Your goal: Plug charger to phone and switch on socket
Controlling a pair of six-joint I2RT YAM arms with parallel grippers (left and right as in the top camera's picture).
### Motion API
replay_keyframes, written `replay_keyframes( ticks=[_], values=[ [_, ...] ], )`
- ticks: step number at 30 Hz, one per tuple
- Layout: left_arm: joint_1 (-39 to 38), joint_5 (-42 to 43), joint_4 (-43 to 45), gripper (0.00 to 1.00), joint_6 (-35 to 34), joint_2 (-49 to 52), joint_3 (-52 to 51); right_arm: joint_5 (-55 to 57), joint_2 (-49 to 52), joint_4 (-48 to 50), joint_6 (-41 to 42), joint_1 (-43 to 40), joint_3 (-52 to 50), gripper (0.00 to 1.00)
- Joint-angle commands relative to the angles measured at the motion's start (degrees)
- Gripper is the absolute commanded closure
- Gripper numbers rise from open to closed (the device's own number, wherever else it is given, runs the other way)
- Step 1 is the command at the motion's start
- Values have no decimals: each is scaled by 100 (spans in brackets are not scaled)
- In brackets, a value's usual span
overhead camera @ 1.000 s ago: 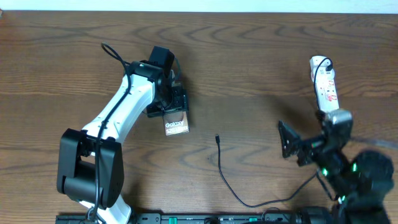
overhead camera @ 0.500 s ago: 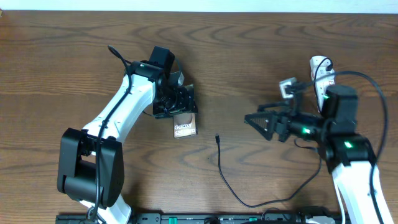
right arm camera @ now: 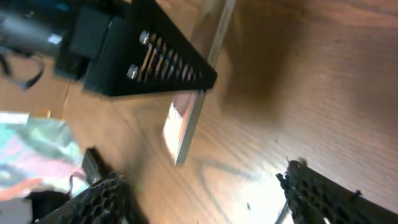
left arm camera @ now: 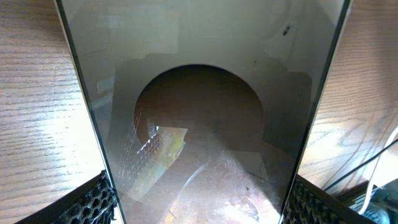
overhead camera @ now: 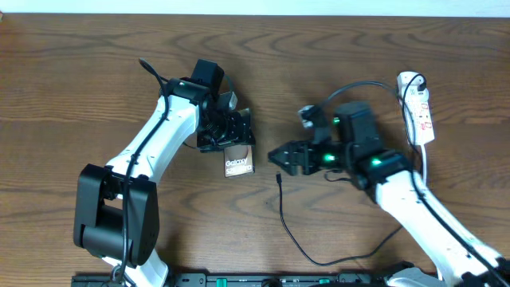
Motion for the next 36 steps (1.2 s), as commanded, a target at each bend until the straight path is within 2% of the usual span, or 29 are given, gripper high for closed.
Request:
replay_keyframes(
  ticks=[1, 6, 9, 22, 24, 27, 33, 36],
  values=[
    [-133, 229, -15, 31, 118, -26, 68, 610, 295, 328, 601, 326, 70, 14],
    [-341, 229, 2, 31, 118, -26, 68, 610, 817, 914, 916, 610, 70, 13],
    [-413, 229, 4, 31, 116, -26, 68, 605, 1115, 1108, 1038, 719, 70, 16],
    [-422, 229, 74, 31, 116, -26, 68, 636, 1344, 1878, 1036, 1029, 70, 47],
    [-422, 229, 74, 31, 116, -26, 68, 745, 1344, 1899, 1036, 1027, 70, 49],
    [-422, 229, 74, 31, 116, -26, 68, 866, 1344, 1915, 1036, 1029, 70, 59],
    [-422, 227, 87, 29, 118, -26, 68, 890, 1344, 1932, 1034, 1032, 70, 99],
    [-422, 227, 109, 22, 118, -26, 68, 890, 1344, 1987, 1034, 1023, 70, 99]
  ],
)
